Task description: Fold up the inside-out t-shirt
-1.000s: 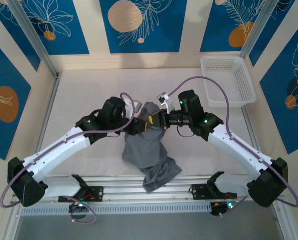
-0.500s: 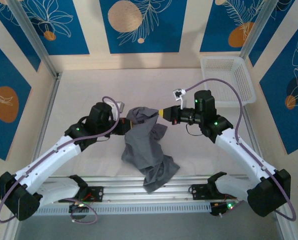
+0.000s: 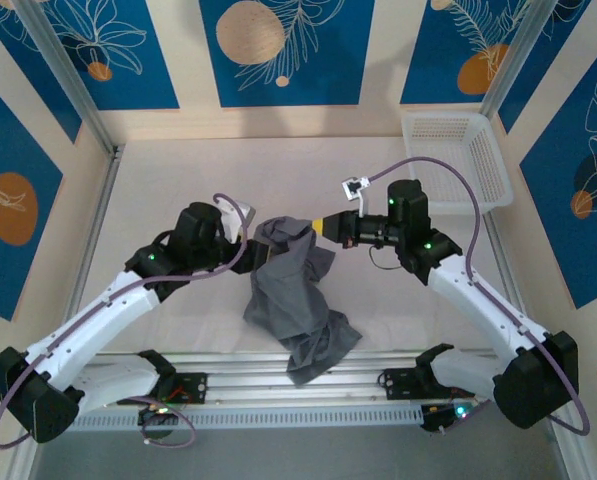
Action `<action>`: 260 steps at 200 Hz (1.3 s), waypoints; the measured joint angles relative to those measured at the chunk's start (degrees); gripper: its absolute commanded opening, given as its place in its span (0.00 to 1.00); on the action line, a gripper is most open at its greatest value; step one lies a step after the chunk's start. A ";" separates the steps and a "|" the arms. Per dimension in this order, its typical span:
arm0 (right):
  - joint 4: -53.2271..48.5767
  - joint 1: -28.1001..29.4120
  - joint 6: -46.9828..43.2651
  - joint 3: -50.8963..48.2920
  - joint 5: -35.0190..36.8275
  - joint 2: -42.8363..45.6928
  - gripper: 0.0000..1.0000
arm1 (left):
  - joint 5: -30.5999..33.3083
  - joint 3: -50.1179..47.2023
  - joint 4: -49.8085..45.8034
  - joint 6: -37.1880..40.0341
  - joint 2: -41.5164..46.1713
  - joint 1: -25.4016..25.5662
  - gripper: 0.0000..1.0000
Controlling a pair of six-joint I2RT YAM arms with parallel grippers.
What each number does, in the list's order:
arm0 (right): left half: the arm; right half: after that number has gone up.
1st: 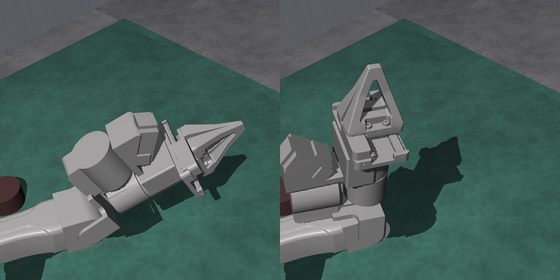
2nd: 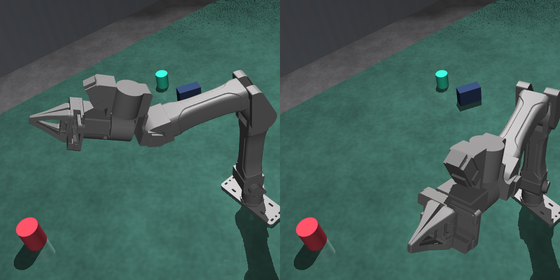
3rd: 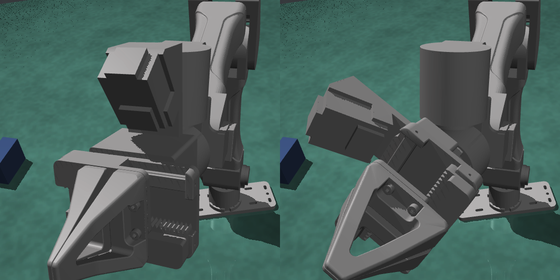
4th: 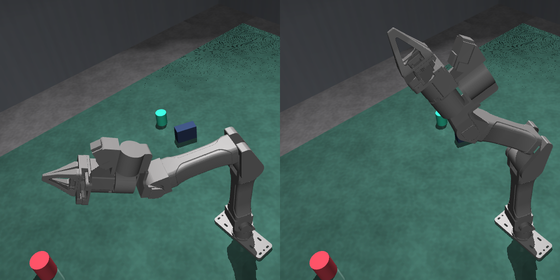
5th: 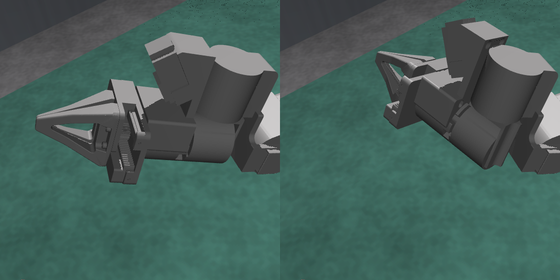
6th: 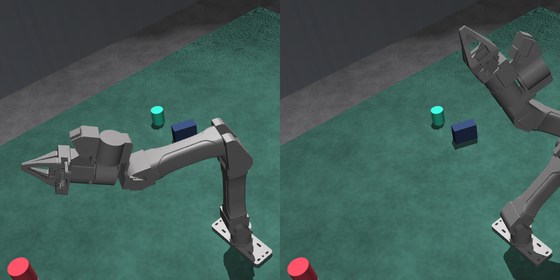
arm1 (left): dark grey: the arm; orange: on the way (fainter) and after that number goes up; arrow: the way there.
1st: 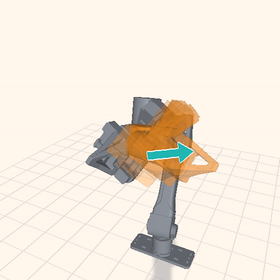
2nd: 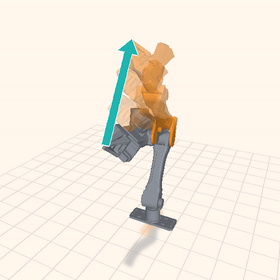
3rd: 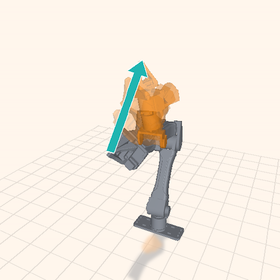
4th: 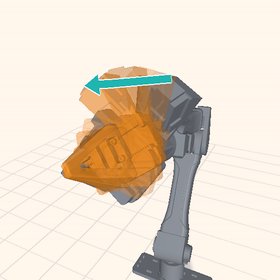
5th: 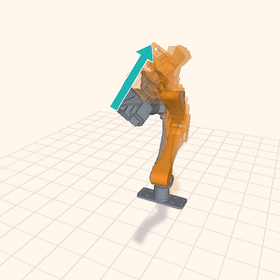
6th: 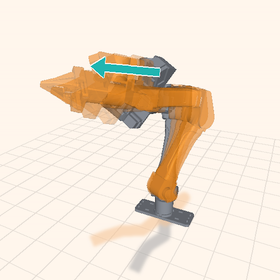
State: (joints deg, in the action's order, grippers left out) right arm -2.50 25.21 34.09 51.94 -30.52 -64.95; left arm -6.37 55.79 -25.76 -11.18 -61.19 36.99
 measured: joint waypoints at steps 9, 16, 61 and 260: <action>-0.02 0.02 0.02 0.04 -0.20 -0.35 0.00 | -0.20 -0.13 1.62 3.13 -0.02 0.04 0.76; -0.02 0.07 0.07 0.04 -0.35 -0.52 0.00 | -0.35 -0.55 3.89 6.29 -0.02 0.22 0.78; -0.37 0.42 0.26 0.70 -0.61 -0.55 0.00 | -0.76 -5.97 18.95 24.87 -0.52 1.18 0.84; -5.53 1.46 -3.56 2.71 5.46 -0.81 0.01 | -9.05 6.95 21.92 31.82 -10.78 -2.56 0.00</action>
State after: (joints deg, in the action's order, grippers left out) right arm -8.03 26.68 30.52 54.65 -25.06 -65.76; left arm -15.42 62.74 -3.84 20.64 -71.96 34.44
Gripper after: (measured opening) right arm 0.060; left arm 0.047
